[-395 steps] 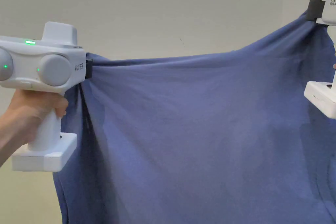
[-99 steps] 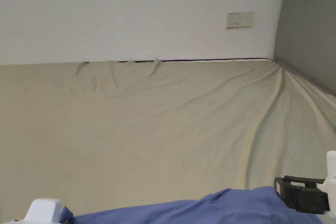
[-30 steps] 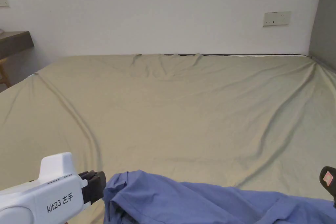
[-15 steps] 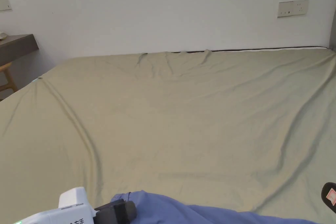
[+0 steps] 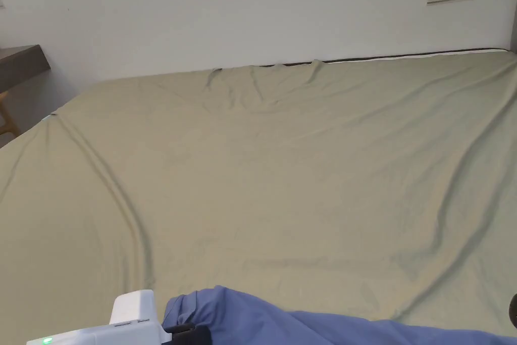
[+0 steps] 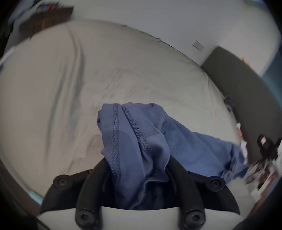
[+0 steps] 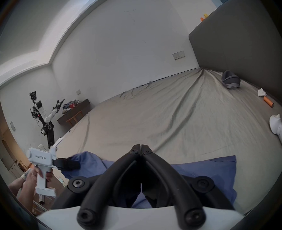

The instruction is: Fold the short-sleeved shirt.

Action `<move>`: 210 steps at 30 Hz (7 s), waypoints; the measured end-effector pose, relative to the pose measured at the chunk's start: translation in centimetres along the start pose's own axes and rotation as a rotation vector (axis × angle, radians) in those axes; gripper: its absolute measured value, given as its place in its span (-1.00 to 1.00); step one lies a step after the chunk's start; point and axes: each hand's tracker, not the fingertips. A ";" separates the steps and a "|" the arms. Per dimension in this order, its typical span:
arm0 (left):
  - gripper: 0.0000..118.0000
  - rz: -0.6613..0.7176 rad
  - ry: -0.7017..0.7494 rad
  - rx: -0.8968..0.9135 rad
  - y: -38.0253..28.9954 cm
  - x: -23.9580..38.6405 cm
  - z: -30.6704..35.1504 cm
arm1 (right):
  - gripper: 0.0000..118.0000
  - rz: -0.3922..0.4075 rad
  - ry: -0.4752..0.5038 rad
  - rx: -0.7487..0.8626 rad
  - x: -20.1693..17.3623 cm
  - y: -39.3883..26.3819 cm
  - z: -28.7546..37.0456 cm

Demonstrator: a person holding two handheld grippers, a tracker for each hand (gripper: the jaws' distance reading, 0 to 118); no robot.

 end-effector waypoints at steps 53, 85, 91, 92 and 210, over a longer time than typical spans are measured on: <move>-1.00 -0.445 -0.360 -0.140 -5.5 26.7 -7.5 | -1.00 -0.067 -0.097 0.018 1.3 -1.1 7.6; 0.90 0.437 -0.798 -0.325 -3.4 8.1 -10.9 | -1.00 -0.124 -0.048 -0.025 2.1 -2.1 6.3; 0.44 0.466 -0.789 -0.275 -3.0 9.2 -11.3 | -1.00 -0.138 -0.058 -0.054 2.6 -2.4 5.6; -0.40 0.480 -0.733 -0.306 -2.7 9.1 -11.2 | -1.00 -0.139 -0.061 -0.059 2.7 -2.5 5.5; 0.89 0.168 -0.403 -0.119 -1.0 6.4 -6.3 | -1.00 -0.320 0.356 -0.510 2.7 -6.6 -15.2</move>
